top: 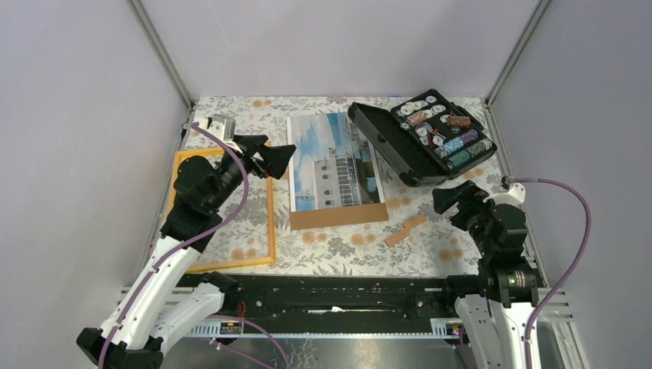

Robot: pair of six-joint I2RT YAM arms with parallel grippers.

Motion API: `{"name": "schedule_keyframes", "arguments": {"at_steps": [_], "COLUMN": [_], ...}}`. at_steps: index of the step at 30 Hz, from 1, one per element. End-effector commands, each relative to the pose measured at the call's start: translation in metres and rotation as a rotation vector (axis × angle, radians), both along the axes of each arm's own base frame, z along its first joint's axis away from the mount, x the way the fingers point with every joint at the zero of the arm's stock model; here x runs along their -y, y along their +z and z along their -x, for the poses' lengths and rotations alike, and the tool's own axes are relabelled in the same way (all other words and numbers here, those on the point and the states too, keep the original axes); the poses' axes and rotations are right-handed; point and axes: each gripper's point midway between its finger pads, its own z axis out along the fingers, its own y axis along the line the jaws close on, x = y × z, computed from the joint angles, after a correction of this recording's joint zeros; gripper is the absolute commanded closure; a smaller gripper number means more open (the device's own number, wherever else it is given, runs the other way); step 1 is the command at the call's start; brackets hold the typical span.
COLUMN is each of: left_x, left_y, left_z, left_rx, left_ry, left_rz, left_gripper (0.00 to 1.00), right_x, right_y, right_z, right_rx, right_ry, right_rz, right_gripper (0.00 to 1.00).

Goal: Put the photo into the frame

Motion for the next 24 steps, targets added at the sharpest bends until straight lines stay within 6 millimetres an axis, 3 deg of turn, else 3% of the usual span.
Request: {"name": "schedule_keyframes", "arguments": {"at_steps": [1, 7, 10, 15, 18, 20, 24], "left_x": [0.002, 0.003, 0.004, 0.006, 0.010, 0.014, 0.022], "left_y": [0.017, 0.016, 0.015, 0.012, 0.007, 0.001, -0.012], "left_z": [0.004, 0.004, 0.004, 0.003, 0.000, -0.002, -0.009], "left_rx": [0.048, 0.045, 0.040, 0.024, -0.004, -0.030, -0.087], "left_ry": [-0.009, -0.016, -0.018, -0.022, -0.030, -0.044, -0.060], "left_rz": [0.029, 0.032, 0.032, 0.040, 0.049, 0.054, 0.060], "left_gripper": [0.01, 0.01, 0.01, 0.01, 0.01, 0.01, 0.01], "right_x": [-0.005, -0.066, -0.084, -0.093, -0.096, -0.097, -0.097], "right_y": [-0.018, -0.048, -0.067, -0.108, -0.121, -0.126, -0.134], "right_z": [-0.007, -0.019, -0.021, -0.025, -0.030, -0.033, -0.040], "right_rx": [-0.058, -0.138, -0.191, -0.315, -0.330, -0.323, -0.313], "right_ry": [0.009, 0.319, 0.406, 0.445, 0.453, 0.445, 0.419], "right_rz": [-0.034, -0.224, -0.310, -0.354, -0.379, -0.394, -0.414], "right_gripper": [0.00, 0.00, 0.00, 0.00, 0.01, 0.07, 0.29]}}
